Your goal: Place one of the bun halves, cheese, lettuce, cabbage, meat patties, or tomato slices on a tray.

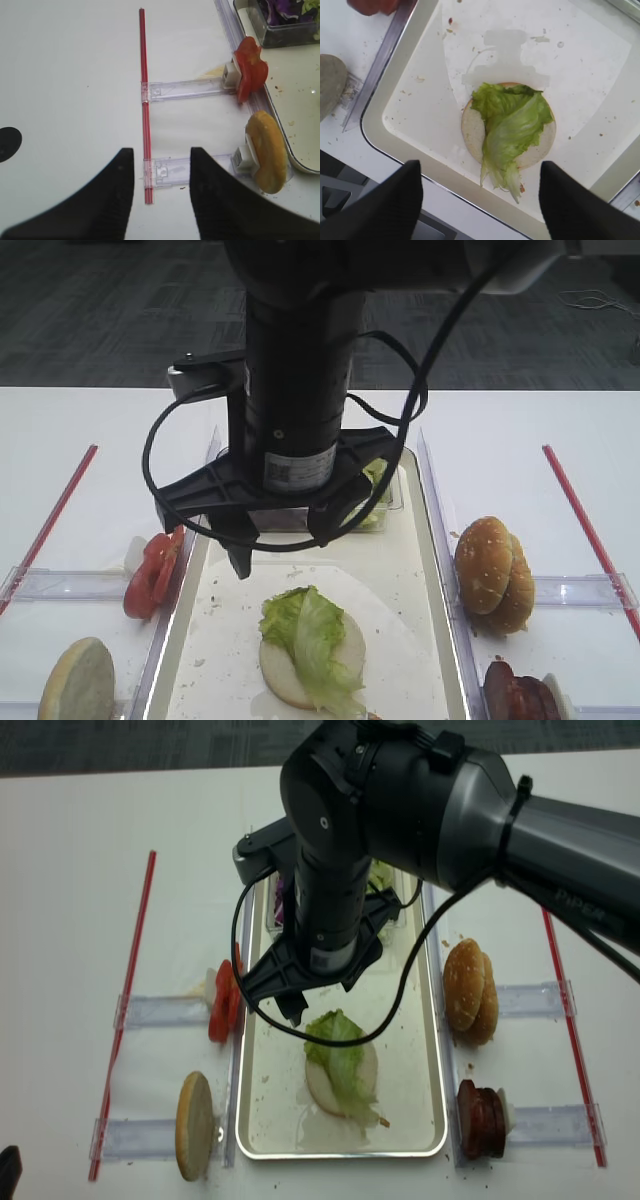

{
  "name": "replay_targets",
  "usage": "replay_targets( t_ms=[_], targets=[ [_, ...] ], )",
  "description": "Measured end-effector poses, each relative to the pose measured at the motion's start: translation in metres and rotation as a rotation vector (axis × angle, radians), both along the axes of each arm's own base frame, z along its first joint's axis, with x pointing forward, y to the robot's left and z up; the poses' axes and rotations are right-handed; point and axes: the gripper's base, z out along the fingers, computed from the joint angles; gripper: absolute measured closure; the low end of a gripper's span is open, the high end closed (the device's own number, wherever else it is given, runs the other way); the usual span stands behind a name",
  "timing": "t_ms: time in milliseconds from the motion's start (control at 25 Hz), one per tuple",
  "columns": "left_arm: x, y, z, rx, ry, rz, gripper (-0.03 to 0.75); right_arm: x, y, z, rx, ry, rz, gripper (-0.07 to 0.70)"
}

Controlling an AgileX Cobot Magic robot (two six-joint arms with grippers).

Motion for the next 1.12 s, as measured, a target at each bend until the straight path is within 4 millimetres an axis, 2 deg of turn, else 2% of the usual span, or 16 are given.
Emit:
replay_targets(
  t_ms=[360, 480, 760, 1120],
  targets=[
    [0.0, 0.0, 0.0, 0.0, 0.0, 0.0, 0.431, 0.002, -0.002, 0.0, -0.023, -0.022, 0.007, 0.131],
    [0.0, 0.0, 0.0, 0.0, 0.0, 0.0, 0.431, 0.009, -0.008, 0.0, -0.022, -0.02, -0.019, 0.132],
    [0.0, 0.0, 0.0, 0.0, 0.0, 0.0, 0.431, 0.048, -0.047, 0.0, -0.019, -0.014, -0.166, 0.132],
    [0.0, 0.0, 0.0, 0.0, 0.0, 0.0, 0.431, 0.092, -0.111, 0.004, -0.015, -0.025, -0.345, 0.132]
  ],
)
